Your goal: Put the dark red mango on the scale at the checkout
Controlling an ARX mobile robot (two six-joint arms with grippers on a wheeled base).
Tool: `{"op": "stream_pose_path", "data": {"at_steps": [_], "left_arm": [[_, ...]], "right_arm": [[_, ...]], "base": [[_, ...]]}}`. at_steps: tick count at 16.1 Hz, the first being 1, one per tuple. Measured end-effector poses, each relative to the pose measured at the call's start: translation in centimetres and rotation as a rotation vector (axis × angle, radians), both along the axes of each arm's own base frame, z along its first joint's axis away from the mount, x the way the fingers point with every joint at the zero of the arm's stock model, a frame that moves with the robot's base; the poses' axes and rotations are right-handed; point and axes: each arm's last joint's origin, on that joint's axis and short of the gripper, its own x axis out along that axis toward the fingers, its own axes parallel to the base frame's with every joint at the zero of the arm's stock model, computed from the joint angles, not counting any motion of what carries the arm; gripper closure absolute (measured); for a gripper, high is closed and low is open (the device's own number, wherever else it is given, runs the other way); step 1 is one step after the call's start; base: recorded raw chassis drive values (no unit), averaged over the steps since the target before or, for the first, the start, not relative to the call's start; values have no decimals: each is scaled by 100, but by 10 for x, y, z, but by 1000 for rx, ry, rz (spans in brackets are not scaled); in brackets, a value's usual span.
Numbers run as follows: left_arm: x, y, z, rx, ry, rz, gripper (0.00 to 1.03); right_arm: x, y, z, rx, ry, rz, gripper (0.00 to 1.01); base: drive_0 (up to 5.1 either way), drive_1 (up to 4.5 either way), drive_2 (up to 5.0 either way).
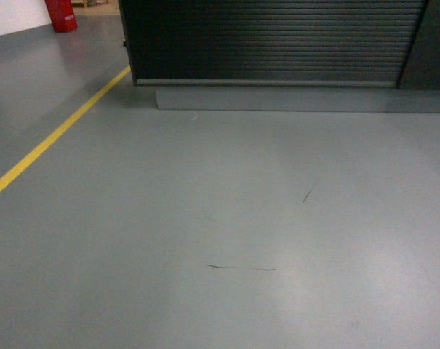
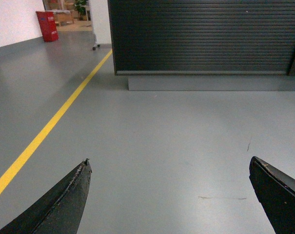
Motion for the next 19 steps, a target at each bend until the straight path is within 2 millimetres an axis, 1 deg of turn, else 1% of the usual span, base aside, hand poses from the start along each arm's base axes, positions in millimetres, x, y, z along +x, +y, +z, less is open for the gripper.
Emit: {"op": "stream_pose_path", "data": {"at_steps": [19], "left_arm": [[0, 0, 0, 0, 0, 0, 5]], "right_arm": [[0, 0, 0, 0, 1, 0, 3]], "base": [[0, 0, 0]]}}
